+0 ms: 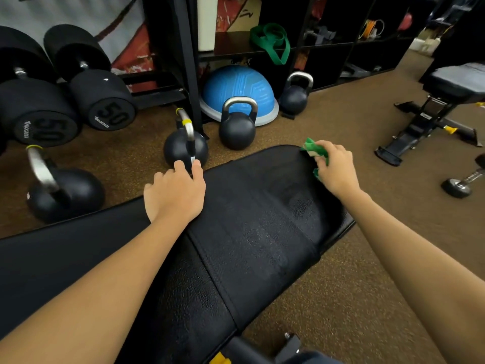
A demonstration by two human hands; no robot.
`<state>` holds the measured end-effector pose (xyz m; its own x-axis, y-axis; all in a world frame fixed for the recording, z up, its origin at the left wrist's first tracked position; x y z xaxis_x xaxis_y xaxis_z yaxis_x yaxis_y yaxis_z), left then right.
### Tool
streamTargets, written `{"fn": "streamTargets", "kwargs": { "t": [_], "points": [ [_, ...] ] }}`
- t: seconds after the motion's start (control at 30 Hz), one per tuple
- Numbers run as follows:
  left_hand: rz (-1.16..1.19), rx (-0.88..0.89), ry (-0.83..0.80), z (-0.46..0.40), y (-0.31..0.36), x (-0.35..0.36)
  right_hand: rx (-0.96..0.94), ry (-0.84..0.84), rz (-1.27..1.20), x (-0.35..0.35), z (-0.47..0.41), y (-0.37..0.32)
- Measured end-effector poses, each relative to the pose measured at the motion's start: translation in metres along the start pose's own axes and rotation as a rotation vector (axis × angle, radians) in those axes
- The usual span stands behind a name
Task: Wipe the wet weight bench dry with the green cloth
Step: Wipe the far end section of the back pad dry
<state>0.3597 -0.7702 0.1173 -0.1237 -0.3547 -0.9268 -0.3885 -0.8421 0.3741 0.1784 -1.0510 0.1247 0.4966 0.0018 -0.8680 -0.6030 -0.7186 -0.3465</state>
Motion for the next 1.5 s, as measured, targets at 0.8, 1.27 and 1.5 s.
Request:
{"fn": "streamTargets", "kwargs": {
  "t": [0.8, 1.27, 1.5],
  "points": [
    [-0.01, -0.006, -0.005, 0.0, 0.0, 0.001, -0.053, -0.038, -0.108, 0.013, -0.02, -0.037],
    [0.007, 0.006, 0.008, 0.001, 0.0, 0.0, -0.171, -0.102, -0.129, -0.027, 0.052, -0.033],
    [-0.01, -0.004, -0.008, 0.0, 0.001, 0.001, -0.053, -0.034, -0.09, -0.033, 0.072, -0.024]
  ]
}}
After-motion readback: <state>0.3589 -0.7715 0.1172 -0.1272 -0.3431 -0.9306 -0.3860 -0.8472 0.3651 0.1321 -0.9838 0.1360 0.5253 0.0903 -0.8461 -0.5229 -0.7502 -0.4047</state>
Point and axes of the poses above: each hand's wrist, its own z-axis away from the middle knuckle, its own x-axis out of the palm, y = z × x, the point moved 4 cm from there along -z, towards the middle knuckle, and after that the axes turned 5 degrees about -x, right-handed, at the moved point
